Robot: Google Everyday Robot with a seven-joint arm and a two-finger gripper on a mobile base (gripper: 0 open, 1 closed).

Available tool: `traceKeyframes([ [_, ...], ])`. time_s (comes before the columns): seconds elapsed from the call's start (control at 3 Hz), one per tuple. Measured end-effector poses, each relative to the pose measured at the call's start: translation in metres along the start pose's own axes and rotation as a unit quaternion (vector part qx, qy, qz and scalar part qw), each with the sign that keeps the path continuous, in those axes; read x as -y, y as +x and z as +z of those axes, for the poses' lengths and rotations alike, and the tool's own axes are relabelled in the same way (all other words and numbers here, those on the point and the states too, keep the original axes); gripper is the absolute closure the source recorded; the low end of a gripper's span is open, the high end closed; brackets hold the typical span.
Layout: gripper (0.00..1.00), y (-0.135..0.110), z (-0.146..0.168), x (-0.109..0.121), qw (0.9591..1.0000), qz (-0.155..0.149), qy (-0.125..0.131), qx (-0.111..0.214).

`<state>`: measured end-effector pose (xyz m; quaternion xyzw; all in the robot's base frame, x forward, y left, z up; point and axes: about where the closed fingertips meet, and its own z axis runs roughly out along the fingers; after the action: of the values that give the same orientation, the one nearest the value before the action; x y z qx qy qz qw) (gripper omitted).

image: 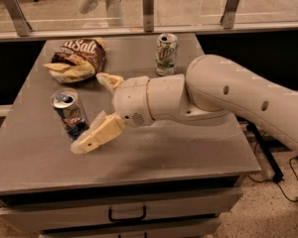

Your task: Move redbull can near 7up can

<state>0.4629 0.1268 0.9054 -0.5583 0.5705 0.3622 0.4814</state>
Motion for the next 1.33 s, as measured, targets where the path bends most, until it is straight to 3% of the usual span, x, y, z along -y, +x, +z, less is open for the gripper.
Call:
traceKeyframes([
  [0.33, 0.17, 0.010, 0.023, 0.001, 0.9998, 0.016, -0.005, 0.013],
  [1.0, 0.63, 0.026, 0.048, -0.004, 0.9981, 0.046, -0.032, 0.027],
  [1.33, 0.87, 0.018, 0.039, 0.005, 0.9981, 0.042, -0.002, 0.046],
])
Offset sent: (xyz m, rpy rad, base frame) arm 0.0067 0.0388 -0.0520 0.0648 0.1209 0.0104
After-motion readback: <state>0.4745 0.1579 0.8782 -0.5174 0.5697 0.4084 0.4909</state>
